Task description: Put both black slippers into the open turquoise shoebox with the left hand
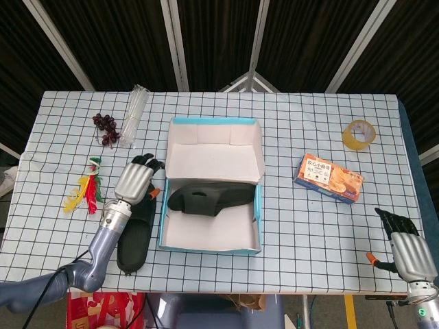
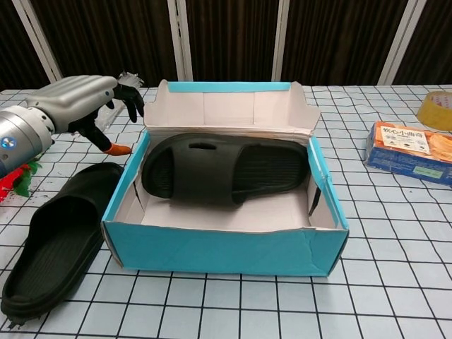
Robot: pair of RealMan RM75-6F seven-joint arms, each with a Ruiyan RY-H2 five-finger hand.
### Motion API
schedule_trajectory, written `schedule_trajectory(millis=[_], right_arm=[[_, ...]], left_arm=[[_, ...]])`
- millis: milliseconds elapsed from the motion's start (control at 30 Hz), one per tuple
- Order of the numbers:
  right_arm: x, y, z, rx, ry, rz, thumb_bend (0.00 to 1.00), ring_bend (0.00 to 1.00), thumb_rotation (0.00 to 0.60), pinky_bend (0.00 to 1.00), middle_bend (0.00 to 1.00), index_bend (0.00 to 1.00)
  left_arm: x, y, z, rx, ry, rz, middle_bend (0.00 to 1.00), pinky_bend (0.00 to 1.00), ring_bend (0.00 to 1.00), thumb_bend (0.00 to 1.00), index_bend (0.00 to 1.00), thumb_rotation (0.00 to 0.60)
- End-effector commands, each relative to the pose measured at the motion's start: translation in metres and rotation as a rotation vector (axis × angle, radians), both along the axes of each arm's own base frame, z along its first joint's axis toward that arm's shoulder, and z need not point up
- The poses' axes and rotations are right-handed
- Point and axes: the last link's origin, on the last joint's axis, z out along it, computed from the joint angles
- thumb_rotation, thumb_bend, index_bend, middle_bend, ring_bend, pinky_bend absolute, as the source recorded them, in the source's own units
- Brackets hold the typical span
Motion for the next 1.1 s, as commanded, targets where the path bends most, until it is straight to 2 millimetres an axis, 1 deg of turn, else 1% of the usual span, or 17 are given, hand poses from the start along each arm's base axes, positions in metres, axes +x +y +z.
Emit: schedule_trajectory(millis=[33, 200, 300, 400, 433, 533, 600, 667, 733, 833, 900, 1033, 1100], right_arm=[[0.000, 0.000, 0.000, 0.000, -0.002, 0.000, 0.24, 0.12, 0.600, 0.09, 0.13, 0.10], [-0.001, 0.001, 0.002, -0.007, -0.004, -0.001, 0.23, 0.12, 0.600, 0.09, 0.13, 0.10], [-0.001, 0.001, 0.002, -0.007, -0.007, 0.000, 0.23, 0.12, 0.600, 0.09, 0.13, 0.10], [-0.001, 0.001, 0.004, -0.016, -0.012, 0.003, 0.24, 0.12, 0.600, 0.09, 0.13, 0.10], [-0.001, 0.002, 0.004, -0.017, -0.012, 0.004, 0.24, 0.12, 0.600, 0.09, 0.13, 0.10], [0.000, 0.002, 0.003, -0.010, -0.015, 0.007, 0.24, 0.12, 0.600, 0.09, 0.13, 0.10], [0.001, 0.003, 0.003, -0.007, -0.015, 0.015, 0.24, 0.12, 0.600, 0.09, 0.13, 0.10], [0.002, 0.003, 0.003, -0.007, -0.015, 0.018, 0.24, 0.12, 0.600, 0.09, 0.13, 0.10], [0.002, 0.003, 0.002, -0.006, -0.014, 0.017, 0.24, 0.12, 0.600, 0.09, 0.13, 0.10], [0.002, 0.003, 0.002, -0.006, -0.013, 0.014, 0.24, 0.12, 0.600, 0.09, 0.13, 0.10], [0.002, 0.003, 0.002, -0.005, -0.012, 0.014, 0.24, 0.12, 0.600, 0.09, 0.13, 0.10], [0.001, 0.002, 0.002, -0.004, -0.011, 0.011, 0.24, 0.12, 0.600, 0.09, 0.13, 0.10], [0.001, 0.002, 0.002, -0.002, -0.010, 0.008, 0.24, 0.12, 0.600, 0.09, 0.13, 0.10]], left_arm=[[0.001, -0.001, -0.002, -0.007, 0.007, -0.004, 0.34, 0.24, 0.19, 0.30, 0.33, 0.600], [0.002, -0.005, 0.002, -0.002, 0.013, -0.024, 0.34, 0.24, 0.19, 0.30, 0.33, 0.600], [0.002, -0.014, 0.013, 0.011, -0.002, -0.039, 0.35, 0.26, 0.19, 0.29, 0.32, 0.600], [0.001, -0.032, 0.034, 0.060, 0.007, -0.070, 0.37, 0.27, 0.19, 0.29, 0.33, 0.600], [-0.001, -0.040, 0.047, 0.091, 0.014, -0.071, 0.37, 0.27, 0.19, 0.29, 0.33, 0.600], [-0.003, -0.058, 0.072, 0.124, 0.004, -0.049, 0.38, 0.26, 0.19, 0.29, 0.33, 0.600], [-0.003, -0.071, 0.091, 0.109, -0.002, -0.014, 0.37, 0.25, 0.19, 0.29, 0.33, 0.600], [-0.005, -0.078, 0.101, 0.082, 0.009, 0.016, 0.35, 0.25, 0.19, 0.29, 0.33, 0.600], [-0.007, -0.089, 0.111, 0.015, 0.067, 0.055, 0.31, 0.24, 0.18, 0.28, 0.31, 0.600], [-0.010, -0.093, 0.118, -0.068, 0.150, 0.112, 0.27, 0.22, 0.15, 0.24, 0.26, 0.600], [-0.018, -0.091, 0.119, -0.120, 0.257, 0.155, 0.25, 0.21, 0.14, 0.23, 0.24, 0.600], [-0.025, -0.087, 0.114, -0.196, 0.311, 0.219, 0.24, 0.20, 0.14, 0.21, 0.23, 0.600], [-0.034, -0.080, 0.106, -0.230, 0.339, 0.256, 0.23, 0.21, 0.14, 0.21, 0.23, 0.600]])
